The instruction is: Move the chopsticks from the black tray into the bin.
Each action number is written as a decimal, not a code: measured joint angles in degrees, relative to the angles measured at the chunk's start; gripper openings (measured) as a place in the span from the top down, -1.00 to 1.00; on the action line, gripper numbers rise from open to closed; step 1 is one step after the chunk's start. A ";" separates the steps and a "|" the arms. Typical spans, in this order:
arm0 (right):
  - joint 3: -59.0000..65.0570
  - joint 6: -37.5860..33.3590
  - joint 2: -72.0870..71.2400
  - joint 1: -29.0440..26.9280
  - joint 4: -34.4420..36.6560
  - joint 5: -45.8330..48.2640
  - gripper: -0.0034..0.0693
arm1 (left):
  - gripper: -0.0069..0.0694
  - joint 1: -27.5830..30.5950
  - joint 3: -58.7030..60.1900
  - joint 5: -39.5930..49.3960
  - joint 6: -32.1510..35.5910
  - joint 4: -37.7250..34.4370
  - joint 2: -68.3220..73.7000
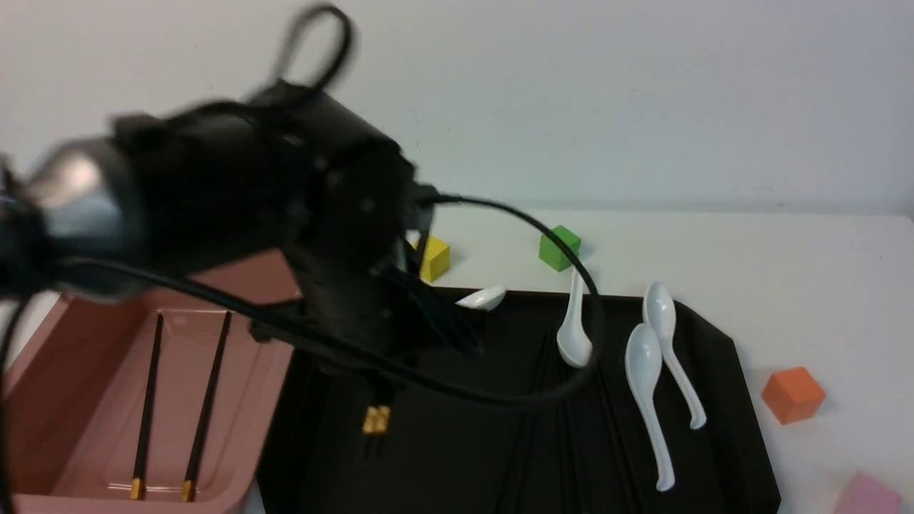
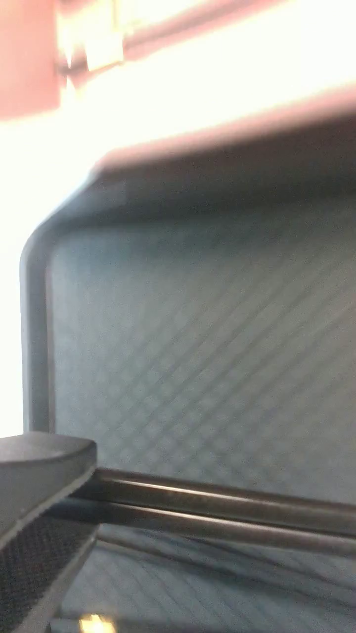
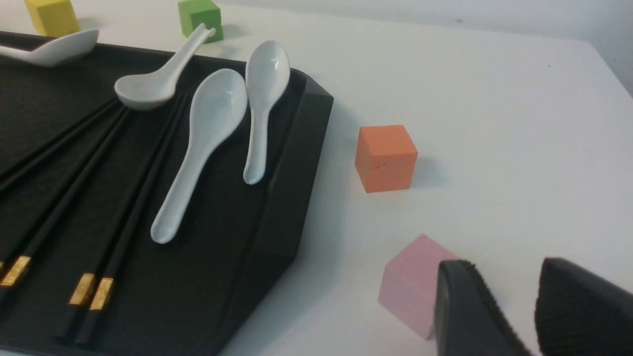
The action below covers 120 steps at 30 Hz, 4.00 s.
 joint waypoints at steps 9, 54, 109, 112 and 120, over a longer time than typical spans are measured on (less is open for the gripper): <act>0.00 0.00 0.00 0.00 0.00 0.00 0.25 | 0.52 23.63 8.71 1.99 10.01 1.33 -8.06; 0.00 0.00 0.00 0.00 0.01 0.00 0.25 | 0.85 29.79 58.90 -25.50 25.46 -18.64 -77.20; 0.00 -0.05 0.00 0.00 0.00 0.00 0.25 | 0.83 29.79 79.42 -39.37 25.86 -10.88 -91.82; 0.00 -0.05 0.00 0.00 0.00 0.00 0.25 | 0.82 29.79 79.42 -39.37 25.86 -10.88 -91.82; 0.00 -0.05 0.00 0.00 0.00 0.00 0.25 | 0.81 29.79 79.42 -39.37 25.86 -10.88 -91.82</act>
